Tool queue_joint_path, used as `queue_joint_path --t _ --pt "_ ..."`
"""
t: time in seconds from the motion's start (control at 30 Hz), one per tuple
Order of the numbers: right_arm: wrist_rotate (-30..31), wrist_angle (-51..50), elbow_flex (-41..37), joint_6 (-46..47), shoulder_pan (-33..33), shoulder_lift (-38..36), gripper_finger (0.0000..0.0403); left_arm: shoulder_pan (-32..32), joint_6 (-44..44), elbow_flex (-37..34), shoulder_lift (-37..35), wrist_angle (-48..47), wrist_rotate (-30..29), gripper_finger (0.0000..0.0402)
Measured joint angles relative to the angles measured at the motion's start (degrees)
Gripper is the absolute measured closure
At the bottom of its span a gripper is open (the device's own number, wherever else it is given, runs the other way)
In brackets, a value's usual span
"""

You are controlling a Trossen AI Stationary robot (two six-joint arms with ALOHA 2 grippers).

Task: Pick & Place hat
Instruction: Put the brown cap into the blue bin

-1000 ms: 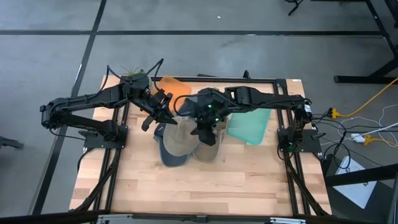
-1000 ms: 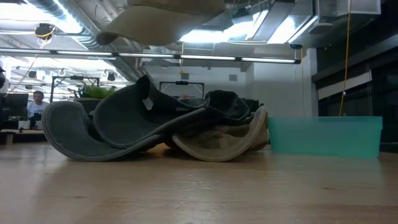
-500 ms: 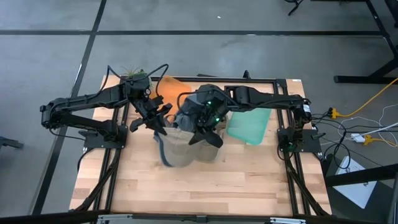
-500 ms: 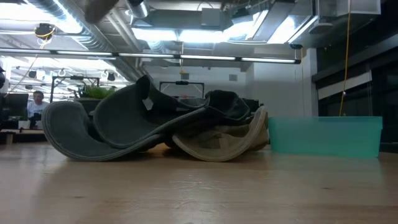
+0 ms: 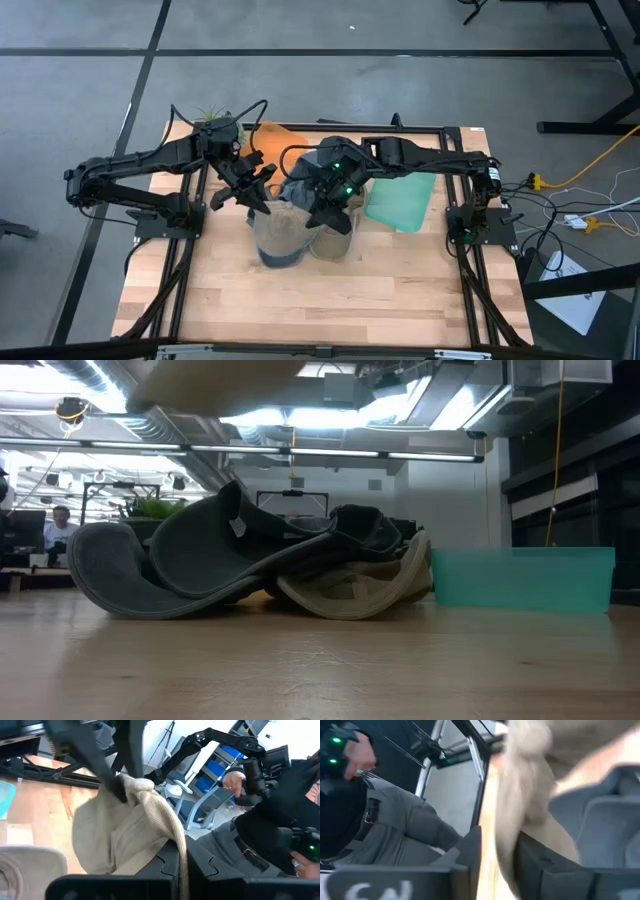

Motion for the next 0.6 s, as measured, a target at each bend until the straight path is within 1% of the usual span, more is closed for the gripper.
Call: queue_joint_path --t 0.13,0.3,0.4,0.6 --pt "-0.1 -1.7 0.0 -0.2 -0.6 -0.3 0.0261 0.0 -0.6 0.0 0.0 0.0 -0.1 0.0397" --pt "0.2 2.5 0.0 -2.7 -0.8 -0.3 0.0234 0.0 -2.4 0.0 0.0 0.0 -0.4 0.0396" --pt "0.9 5.9 0.0 -3.3 -0.8 0.1 0.0227 0.0 -2.8 0.0 0.0 0.1 -1.7 0.0395" --pt "3.5 7.2 0.0 -4.0 -0.8 1.3 0.0226 0.0 -2.8 0.0 0.0 1.1 -3.1 0.0396"
